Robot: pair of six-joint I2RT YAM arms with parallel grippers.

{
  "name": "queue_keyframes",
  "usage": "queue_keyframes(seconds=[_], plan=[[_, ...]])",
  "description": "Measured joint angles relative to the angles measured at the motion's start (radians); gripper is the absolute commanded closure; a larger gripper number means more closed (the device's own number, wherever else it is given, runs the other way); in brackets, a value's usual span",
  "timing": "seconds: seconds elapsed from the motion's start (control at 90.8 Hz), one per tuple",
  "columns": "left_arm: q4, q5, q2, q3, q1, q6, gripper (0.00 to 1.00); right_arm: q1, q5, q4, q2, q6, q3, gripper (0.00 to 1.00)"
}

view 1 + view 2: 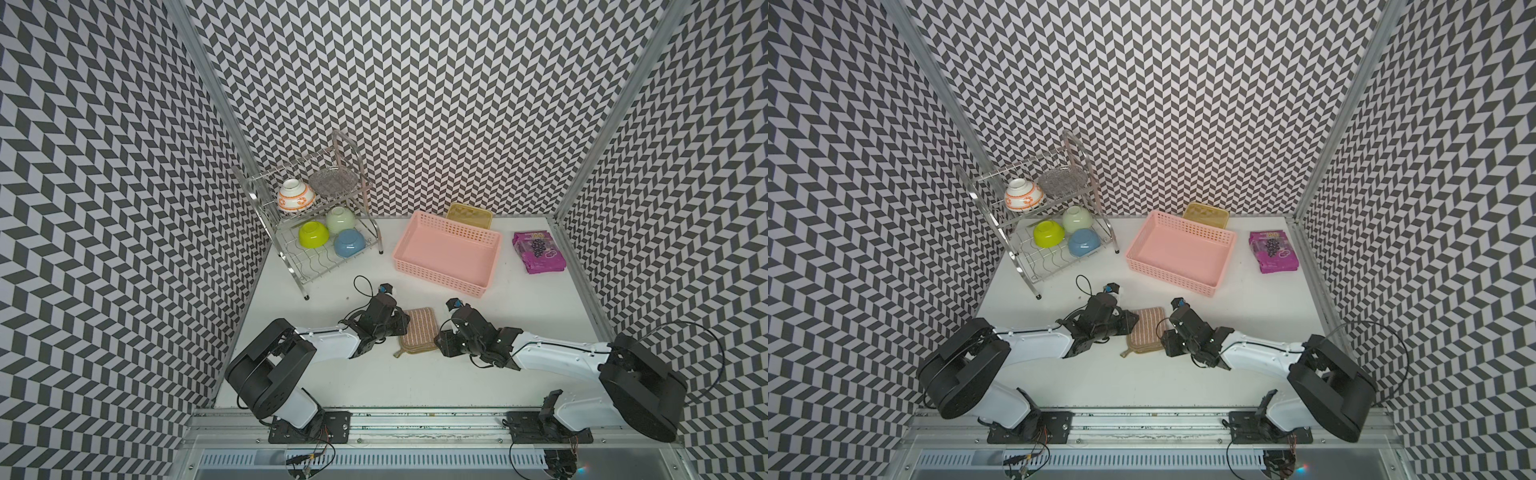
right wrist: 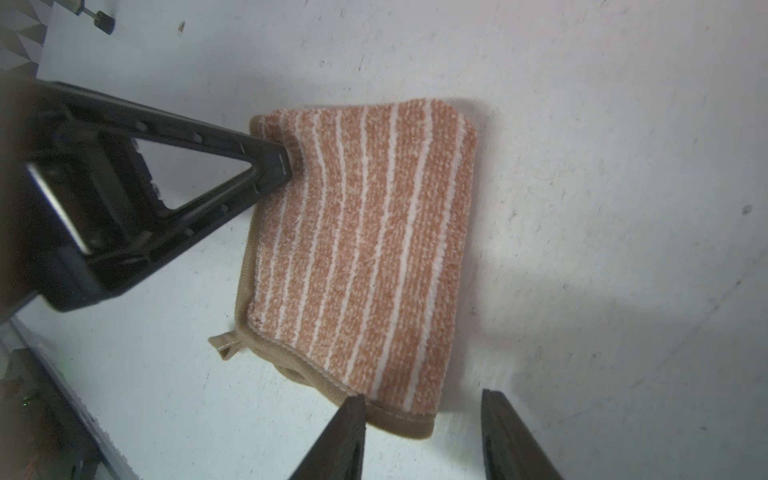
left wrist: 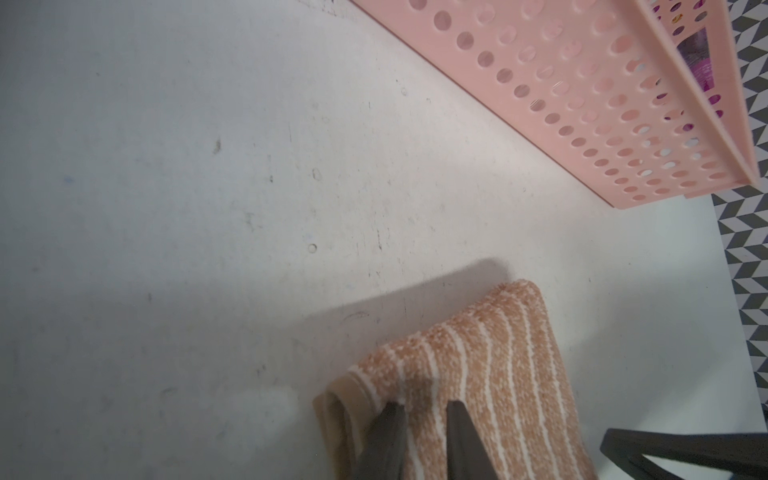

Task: Fold the square dishcloth
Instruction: Smooth out the cleaning item at the center of the board.

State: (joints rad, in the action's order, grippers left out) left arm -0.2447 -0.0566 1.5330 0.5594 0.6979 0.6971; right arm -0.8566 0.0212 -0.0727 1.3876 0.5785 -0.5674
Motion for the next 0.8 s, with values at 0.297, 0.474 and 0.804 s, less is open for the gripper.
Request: queue_keyframes(seconds=[0.297, 0.474, 0.804], plan=[[-0.005, 0.001, 0.001, 0.000, 0.000, 0.000, 0.78, -0.001, 0.006, 0.026, 0.028, 0.008, 0.011, 0.53], [-0.010, 0.004, 0.006, 0.000, 0.000, 0.000, 0.78, -0.004, 0.014, 0.060, 0.056, 0.013, 0.019, 0.54], [-0.029, 0.011, 0.031, 0.001, -0.016, -0.016, 0.78, -0.005, 0.012, 0.055, 0.058, 0.013, 0.013, 0.53]])
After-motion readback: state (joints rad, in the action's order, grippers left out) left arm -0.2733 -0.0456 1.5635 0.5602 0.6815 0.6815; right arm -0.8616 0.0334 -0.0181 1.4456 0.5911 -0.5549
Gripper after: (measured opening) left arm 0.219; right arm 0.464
